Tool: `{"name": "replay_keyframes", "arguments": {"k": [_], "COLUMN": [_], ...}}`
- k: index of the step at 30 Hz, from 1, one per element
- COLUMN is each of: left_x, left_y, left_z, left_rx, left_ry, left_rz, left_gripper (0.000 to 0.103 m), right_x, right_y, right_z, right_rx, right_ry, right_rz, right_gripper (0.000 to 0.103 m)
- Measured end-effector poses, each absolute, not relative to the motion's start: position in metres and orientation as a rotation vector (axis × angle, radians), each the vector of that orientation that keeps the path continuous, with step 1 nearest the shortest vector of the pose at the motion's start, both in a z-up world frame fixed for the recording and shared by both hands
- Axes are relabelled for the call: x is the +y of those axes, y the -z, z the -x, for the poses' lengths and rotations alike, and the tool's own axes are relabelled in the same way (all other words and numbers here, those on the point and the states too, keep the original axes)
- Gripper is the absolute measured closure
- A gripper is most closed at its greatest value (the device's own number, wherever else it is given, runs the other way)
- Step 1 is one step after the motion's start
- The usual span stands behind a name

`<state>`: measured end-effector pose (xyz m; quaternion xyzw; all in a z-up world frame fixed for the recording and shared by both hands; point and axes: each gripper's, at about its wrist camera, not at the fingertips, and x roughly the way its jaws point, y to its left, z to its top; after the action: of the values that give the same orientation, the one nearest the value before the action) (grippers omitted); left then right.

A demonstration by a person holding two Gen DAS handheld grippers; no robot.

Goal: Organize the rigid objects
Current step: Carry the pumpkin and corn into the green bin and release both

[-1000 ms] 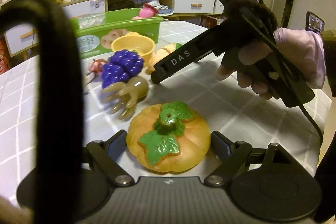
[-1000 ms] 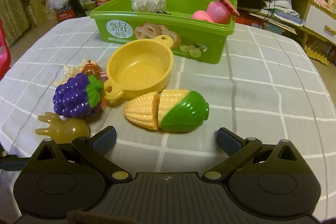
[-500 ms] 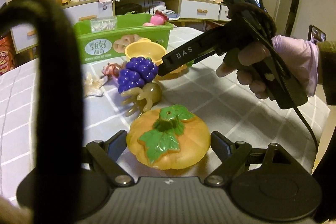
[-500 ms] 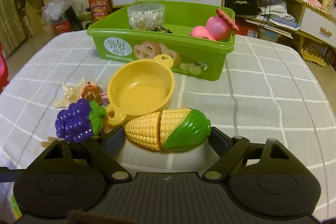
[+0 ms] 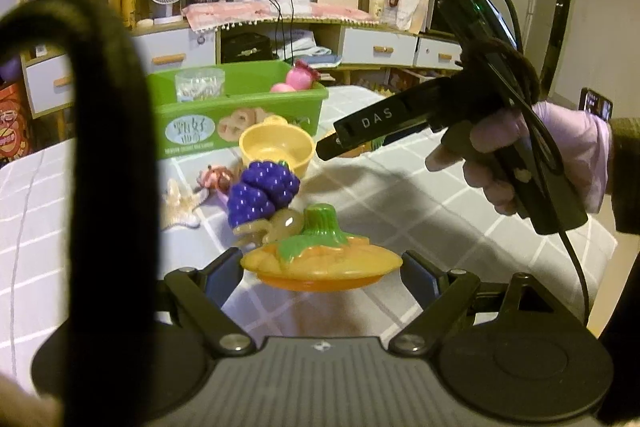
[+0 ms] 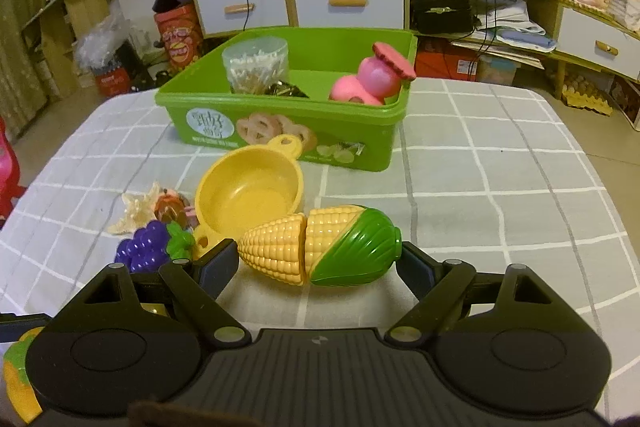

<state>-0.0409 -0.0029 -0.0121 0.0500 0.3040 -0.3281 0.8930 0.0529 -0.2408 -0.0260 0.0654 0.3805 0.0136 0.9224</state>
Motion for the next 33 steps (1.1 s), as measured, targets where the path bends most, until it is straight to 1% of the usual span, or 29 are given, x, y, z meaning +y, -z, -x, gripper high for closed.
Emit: {"name": "replay_keyframes", "arguments": {"k": [10, 19, 27, 33], "left_x": [0.003, 0.003, -0.008, -0.011], "left_y": [-0.014, -0.025, -0.034, -0.027], "left_z": [0.028, -0.003, -0.062, -0.119], "left_rx": [0.557, 0.539, 0.517, 0.542], "left_ry": [0.647, 0.601, 0.531, 0.451], "left_rz": [-0.06, -0.062, -0.094, -0.056], "left_gripper": [0.037, 0.037, 0.037, 0.037], "right_x": [-0.244, -0.245, -0.261, -0.262], "right_y": [0.003, -0.013, -0.024, -0.023], "right_z": [-0.048, -0.055, -0.087, -0.116], "right_rx": [0.717, 0.686, 0.672, 0.657], "right_ry": [-0.054, -0.067, -0.06, -0.034], "right_rz": [-0.184, -0.259, -0.4, -0.376], "right_gripper": [0.017, 0.017, 0.017, 0.016]}}
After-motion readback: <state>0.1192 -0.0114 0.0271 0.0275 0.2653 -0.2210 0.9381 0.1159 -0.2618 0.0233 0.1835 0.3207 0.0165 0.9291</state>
